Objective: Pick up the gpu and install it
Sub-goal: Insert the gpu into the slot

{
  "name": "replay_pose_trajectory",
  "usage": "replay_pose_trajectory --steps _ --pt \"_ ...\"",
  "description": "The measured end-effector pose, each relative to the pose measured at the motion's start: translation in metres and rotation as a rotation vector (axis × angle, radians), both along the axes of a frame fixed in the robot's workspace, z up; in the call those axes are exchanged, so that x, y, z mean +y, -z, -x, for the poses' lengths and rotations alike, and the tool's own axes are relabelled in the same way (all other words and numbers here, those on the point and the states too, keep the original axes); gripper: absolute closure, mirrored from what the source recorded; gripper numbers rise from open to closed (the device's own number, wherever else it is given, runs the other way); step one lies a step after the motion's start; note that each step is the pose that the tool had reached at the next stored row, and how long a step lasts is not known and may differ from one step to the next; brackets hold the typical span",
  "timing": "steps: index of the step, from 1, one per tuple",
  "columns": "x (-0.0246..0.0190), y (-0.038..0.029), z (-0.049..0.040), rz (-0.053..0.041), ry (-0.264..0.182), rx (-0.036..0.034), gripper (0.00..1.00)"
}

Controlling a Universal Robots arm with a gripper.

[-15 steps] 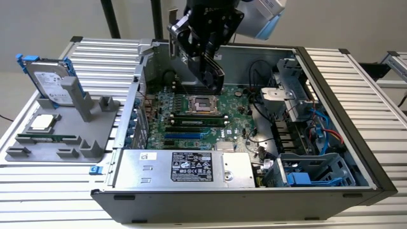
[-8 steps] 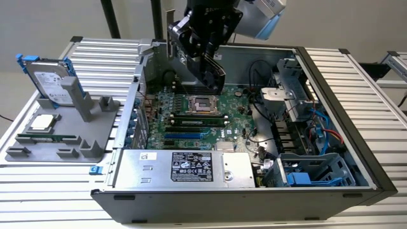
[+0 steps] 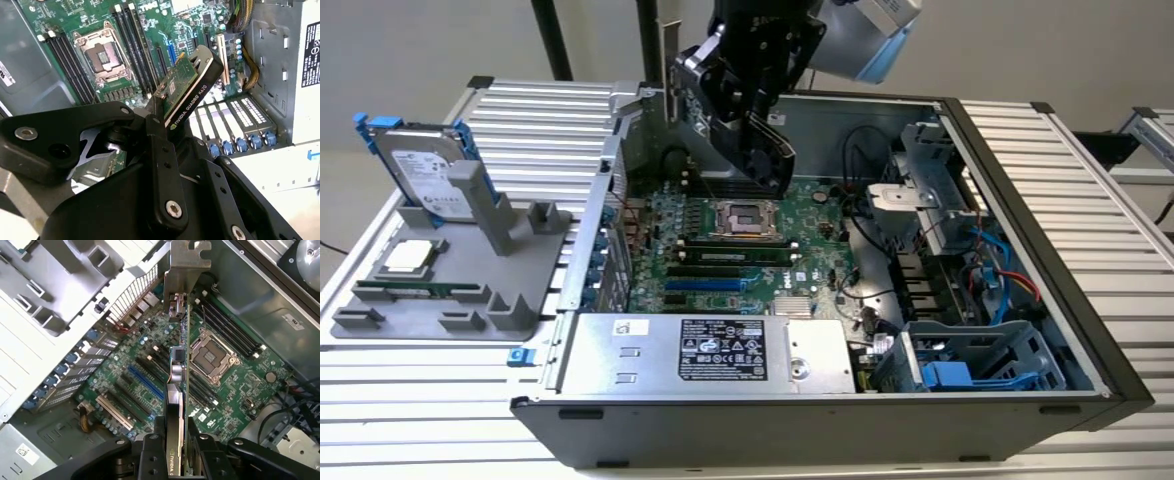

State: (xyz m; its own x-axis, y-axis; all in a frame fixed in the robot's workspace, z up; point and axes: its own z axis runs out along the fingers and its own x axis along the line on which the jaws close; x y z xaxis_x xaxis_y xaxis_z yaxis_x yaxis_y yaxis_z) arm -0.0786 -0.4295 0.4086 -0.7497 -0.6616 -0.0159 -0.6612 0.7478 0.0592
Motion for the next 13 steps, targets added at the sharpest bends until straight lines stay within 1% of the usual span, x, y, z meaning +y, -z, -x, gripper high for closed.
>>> replay_pose_trajectory --steps 13 --pt "0.0001 0.0000 0.0000 0.0004 -0.092 0.0000 1.00"
